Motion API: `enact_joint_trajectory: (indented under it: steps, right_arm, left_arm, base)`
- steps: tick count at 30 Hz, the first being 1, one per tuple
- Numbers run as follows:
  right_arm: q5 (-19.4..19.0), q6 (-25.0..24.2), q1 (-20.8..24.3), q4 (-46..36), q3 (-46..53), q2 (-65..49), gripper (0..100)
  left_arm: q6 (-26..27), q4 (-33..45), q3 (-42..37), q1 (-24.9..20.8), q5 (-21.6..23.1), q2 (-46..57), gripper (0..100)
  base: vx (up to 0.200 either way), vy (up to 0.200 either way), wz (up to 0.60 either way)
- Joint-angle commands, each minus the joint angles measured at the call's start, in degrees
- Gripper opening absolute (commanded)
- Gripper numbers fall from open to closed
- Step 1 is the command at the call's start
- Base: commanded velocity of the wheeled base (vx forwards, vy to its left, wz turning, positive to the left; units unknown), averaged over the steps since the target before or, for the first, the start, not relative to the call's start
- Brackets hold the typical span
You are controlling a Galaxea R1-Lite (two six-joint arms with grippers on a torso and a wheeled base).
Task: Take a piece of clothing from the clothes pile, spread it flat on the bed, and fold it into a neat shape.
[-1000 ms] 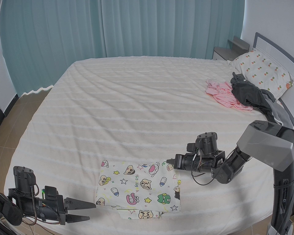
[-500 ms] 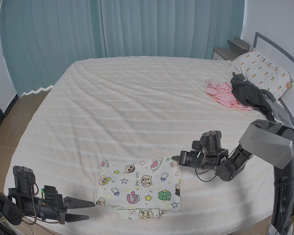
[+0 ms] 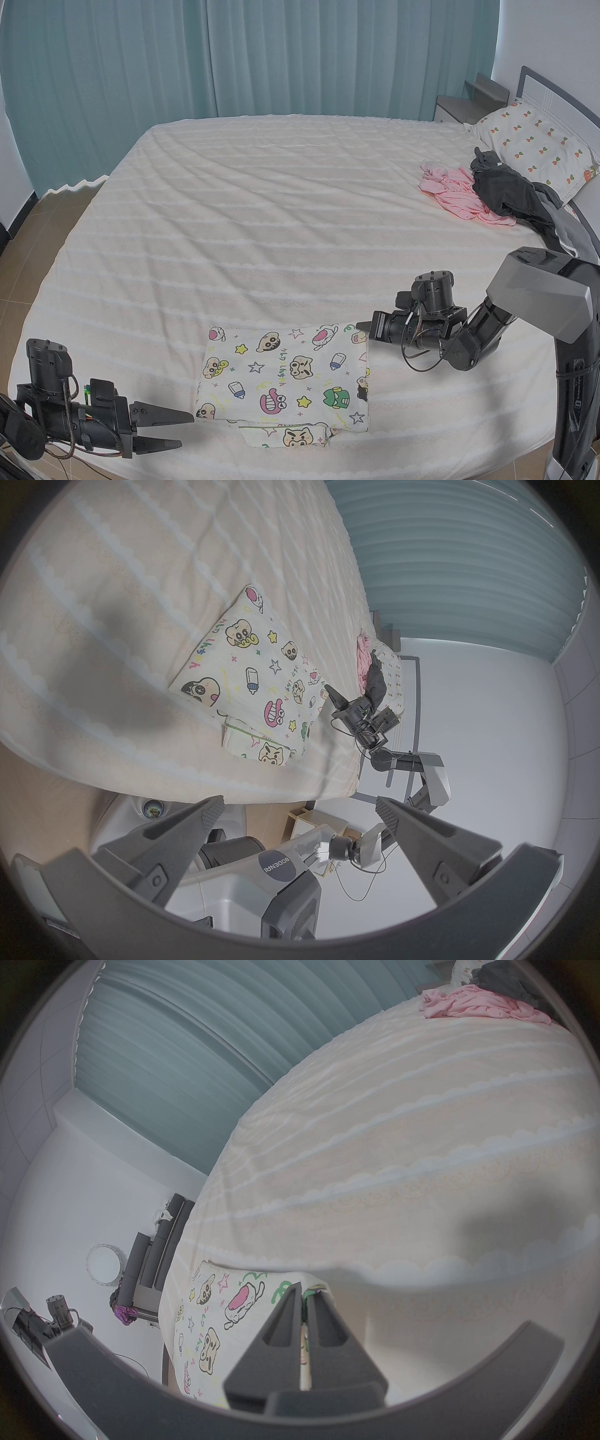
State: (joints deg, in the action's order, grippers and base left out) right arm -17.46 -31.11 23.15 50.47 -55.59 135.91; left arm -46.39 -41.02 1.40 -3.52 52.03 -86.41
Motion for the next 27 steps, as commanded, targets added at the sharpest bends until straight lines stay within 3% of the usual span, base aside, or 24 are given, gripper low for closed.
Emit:
enact_joint_trajectory:
  steps: [1,16,17,24,27]
  right_arm:
    - [0.0,0.0,-0.2,0.0,0.0,0.4,0]
    - [0.1,-0.1,-1.1,-0.4,0.3,0.7,0]
    - [0.0,-0.1,-1.1,-0.5,0.4,0.7,100]
    - [0.1,-0.3,-1.4,0.2,3.4,-2.7,100]
    - [-0.2,0.3,-2.1,0.6,12.3,-8.3,100]
  left_arm:
    - [0.0,0.0,0.0,0.0,0.0,-0.1,100]
    - [0.1,0.0,0.4,2.2,0.0,-1.0,100]
    - [0.1,0.0,0.5,2.4,0.0,-1.0,100]
    - [0.9,-0.7,1.8,3.3,-1.5,-0.8,100]
    - [0.9,-1.1,6.9,4.1,-9.4,-1.5,100]
  base:
    - [0.0,0.0,0.0]
    - [0.0,0.0,0.0]
    - [0.0,0.0,0.0]
    - [0.0,0.0,0.0]
    - [0.0,0.0,0.0]
